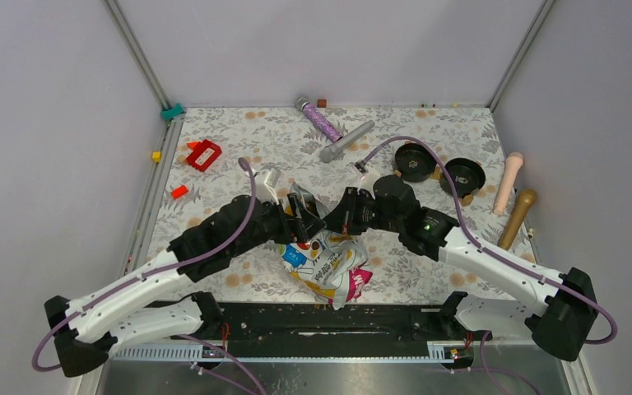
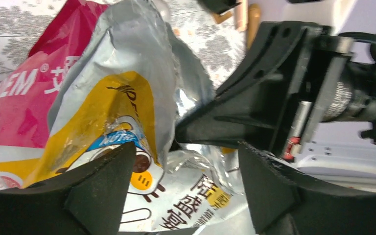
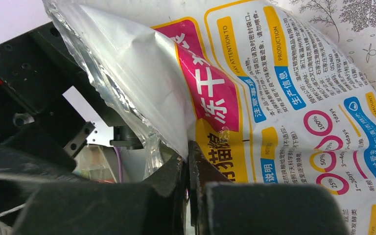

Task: Serve the pet food
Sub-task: Open the pet food bag at the center of the board.

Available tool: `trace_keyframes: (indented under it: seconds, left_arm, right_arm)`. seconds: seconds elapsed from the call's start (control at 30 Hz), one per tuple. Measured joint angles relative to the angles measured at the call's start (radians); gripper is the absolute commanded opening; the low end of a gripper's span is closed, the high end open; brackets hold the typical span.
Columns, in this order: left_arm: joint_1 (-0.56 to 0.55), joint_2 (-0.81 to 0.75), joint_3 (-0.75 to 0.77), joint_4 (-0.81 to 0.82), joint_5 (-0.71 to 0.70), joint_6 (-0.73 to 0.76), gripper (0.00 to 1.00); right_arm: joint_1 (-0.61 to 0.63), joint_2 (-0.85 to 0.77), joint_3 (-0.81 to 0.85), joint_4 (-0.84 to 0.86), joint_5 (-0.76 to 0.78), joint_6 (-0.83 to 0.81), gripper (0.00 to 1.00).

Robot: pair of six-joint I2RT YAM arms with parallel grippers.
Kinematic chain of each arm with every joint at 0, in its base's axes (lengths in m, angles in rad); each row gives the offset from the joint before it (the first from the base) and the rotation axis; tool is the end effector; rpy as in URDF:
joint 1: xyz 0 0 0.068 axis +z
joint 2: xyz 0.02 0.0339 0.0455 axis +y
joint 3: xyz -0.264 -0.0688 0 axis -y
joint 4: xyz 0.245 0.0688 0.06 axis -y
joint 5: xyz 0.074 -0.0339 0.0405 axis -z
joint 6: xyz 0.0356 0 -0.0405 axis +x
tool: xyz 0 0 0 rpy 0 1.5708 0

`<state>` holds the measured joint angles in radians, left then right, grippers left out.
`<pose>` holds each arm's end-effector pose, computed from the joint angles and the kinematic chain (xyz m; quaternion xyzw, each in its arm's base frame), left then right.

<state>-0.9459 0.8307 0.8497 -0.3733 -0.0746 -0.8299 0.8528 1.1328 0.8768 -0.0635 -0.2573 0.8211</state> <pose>0.1124 -0.1513 0.3351 0.0263 0.8199 -0.4237 0.3841 0.1663 0.2042 0.3145 -0.0879 0.8026 0.5009 0.3117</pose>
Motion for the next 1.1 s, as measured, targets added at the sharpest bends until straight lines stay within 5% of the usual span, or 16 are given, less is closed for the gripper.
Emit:
trace_keyframes:
  seconds: [0.13, 0.43, 0.8, 1.1]
  left_arm:
    - [-0.04, 0.07, 0.042, -0.054, -0.1, -0.023, 0.41]
    - [-0.095, 0.155, 0.169, -0.216, -0.307, -0.056, 0.0]
    - [-0.111, 0.191, 0.23, -0.346, -0.418, -0.075, 0.0]
    - [-0.115, -0.022, 0.182, -0.35, -0.435, -0.034, 0.0]
  right_arm:
    - [0.0, -0.008, -0.02, 0.025, 0.003, 0.014, 0.0]
    - [0.0, -0.044, -0.045, 0.031, 0.032, 0.001, 0.0]
    - [0.005, -0.077, -0.013, -0.06, 0.2, -0.086, 0.0]
    - [0.033, -0.121, 0.139, -0.332, 0.518, -0.343, 0.0]
